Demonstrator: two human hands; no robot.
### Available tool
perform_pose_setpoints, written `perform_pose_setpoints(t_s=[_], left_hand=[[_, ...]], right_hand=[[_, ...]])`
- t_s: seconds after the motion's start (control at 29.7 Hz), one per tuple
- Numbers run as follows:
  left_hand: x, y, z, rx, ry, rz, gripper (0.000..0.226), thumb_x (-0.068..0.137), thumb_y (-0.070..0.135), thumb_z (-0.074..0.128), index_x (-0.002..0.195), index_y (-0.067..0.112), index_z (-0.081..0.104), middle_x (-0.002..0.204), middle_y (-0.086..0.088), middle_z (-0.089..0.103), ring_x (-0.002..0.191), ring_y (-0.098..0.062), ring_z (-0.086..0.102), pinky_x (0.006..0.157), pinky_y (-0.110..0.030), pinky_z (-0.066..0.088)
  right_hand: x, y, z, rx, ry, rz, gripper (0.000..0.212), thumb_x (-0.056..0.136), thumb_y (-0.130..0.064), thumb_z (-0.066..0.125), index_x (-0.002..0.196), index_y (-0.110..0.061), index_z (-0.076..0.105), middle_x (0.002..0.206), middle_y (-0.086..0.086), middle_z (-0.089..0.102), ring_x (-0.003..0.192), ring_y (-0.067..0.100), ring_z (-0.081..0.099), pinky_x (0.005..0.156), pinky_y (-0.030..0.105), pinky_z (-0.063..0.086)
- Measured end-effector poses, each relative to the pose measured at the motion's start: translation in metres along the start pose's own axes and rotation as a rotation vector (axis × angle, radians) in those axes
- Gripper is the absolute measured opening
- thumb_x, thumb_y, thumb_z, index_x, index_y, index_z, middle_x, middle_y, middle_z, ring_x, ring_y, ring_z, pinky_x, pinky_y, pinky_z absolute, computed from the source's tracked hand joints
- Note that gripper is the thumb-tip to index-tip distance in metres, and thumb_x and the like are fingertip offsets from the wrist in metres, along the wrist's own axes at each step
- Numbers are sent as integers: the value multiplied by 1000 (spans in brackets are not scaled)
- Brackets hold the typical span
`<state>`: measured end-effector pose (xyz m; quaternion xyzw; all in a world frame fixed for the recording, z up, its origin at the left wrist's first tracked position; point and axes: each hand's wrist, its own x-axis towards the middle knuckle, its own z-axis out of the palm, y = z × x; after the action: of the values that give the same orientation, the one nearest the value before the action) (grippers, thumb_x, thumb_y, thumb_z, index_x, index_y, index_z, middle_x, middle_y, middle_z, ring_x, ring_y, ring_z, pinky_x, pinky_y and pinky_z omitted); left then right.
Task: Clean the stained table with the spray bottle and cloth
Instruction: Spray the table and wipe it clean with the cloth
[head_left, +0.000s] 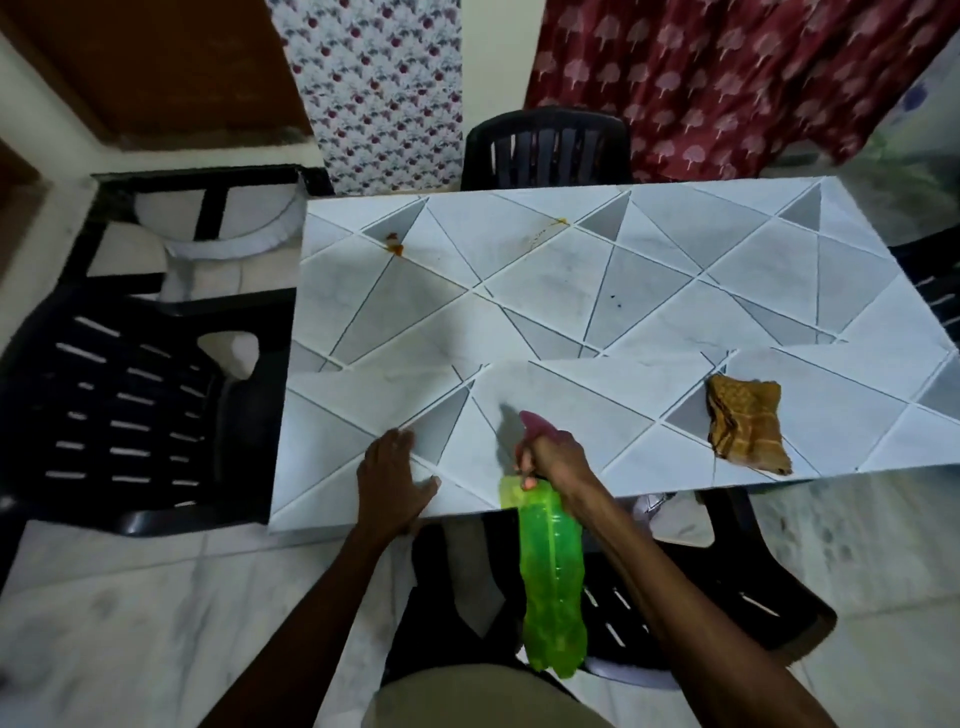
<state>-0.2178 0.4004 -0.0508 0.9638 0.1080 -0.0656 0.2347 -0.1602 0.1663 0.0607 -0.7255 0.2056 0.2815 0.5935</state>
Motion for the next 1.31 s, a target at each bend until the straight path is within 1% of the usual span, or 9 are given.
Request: perform_pose_setpoints(t_s=[0.1, 0.2, 0.34, 0.51, 0.64, 0.91, 1.11, 1.25, 1.31], left_hand=[[-18, -21, -9, 18, 1, -75, 92, 60, 60, 65, 136, 11, 51, 141, -15, 51, 129, -38, 48, 103, -52, 44], [-35, -48, -20, 4, 29, -167, 101, 57, 64, 65, 141, 12, 46, 147, -14, 45, 135, -37, 40, 107, -54, 36], [-64, -96, -40, -35, 83, -294, 111, 57, 72, 61, 146, 10, 40, 152, -14, 37, 141, -37, 31, 112, -53, 28], [-86, -133, -55, -62, 88, -285, 120, 56, 76, 59, 151, 9, 32, 157, -14, 29, 144, -37, 26, 112, -54, 25], [-76, -141, -52, -64, 103, -141, 113, 59, 75, 60, 144, 2, 43, 150, -21, 40, 139, -43, 35, 108, -58, 35], [-38, -81, -28, -1, -85, 128, 112, 62, 78, 49, 155, 19, 26, 164, -6, 15, 152, -31, 9, 121, -51, 16], [-11, 4, 2, 58, -200, 290, 109, 65, 72, 62, 154, 20, 26, 163, -6, 17, 151, -29, 10, 121, -48, 11], [5, 62, 23, 72, -243, 349, 108, 62, 71, 63, 152, 20, 30, 162, -4, 19, 151, -29, 12, 122, -49, 10], [12, 86, 31, 56, -261, 356, 107, 65, 64, 72, 152, 19, 30, 162, -5, 18, 151, -29, 11, 121, -46, 10]], right_hand=[[-16, 3, 41, -42, -164, -3, 26, 75, -15, 51, 65, -20, 74, 69, 22, 56, 49, 24, 52, 51, 32, 50], [-24, 16, 80, -98, -277, -8, 24, 92, -26, 59, 83, -9, 74, 70, 16, 60, 51, 16, 53, 41, 25, 46], [-35, 33, 128, -334, -274, -65, 32, 70, -27, 53, 84, -11, 77, 56, 1, 63, 44, 20, 57, 51, 36, 56], [-48, 40, 156, -378, -428, -71, 42, 69, -14, 48, 100, 0, 73, 73, 11, 67, 57, 17, 57, 59, 35, 56], [-52, 50, 143, -467, -327, -4, 34, 76, -3, 46, 92, -4, 77, 57, -16, 64, 45, 22, 54, 55, 38, 54], [-63, 63, 34, -135, -5, 188, 36, 91, 4, 43, 91, -20, 70, 54, 5, 59, 36, 14, 48, 39, 20, 38], [-65, 86, -62, 163, 334, 29, 32, 101, 2, 44, 130, -3, 57, 47, 5, 60, 42, 14, 60, 43, 23, 49], [-82, 86, -106, 213, 377, 67, 15, 85, -21, 59, 95, -12, 67, 61, 14, 57, 47, 24, 55, 46, 28, 46], [-84, 86, -119, 191, 314, 60, 30, 71, -33, 65, 76, -3, 67, 63, 21, 58, 55, 28, 54, 54, 33, 46]])
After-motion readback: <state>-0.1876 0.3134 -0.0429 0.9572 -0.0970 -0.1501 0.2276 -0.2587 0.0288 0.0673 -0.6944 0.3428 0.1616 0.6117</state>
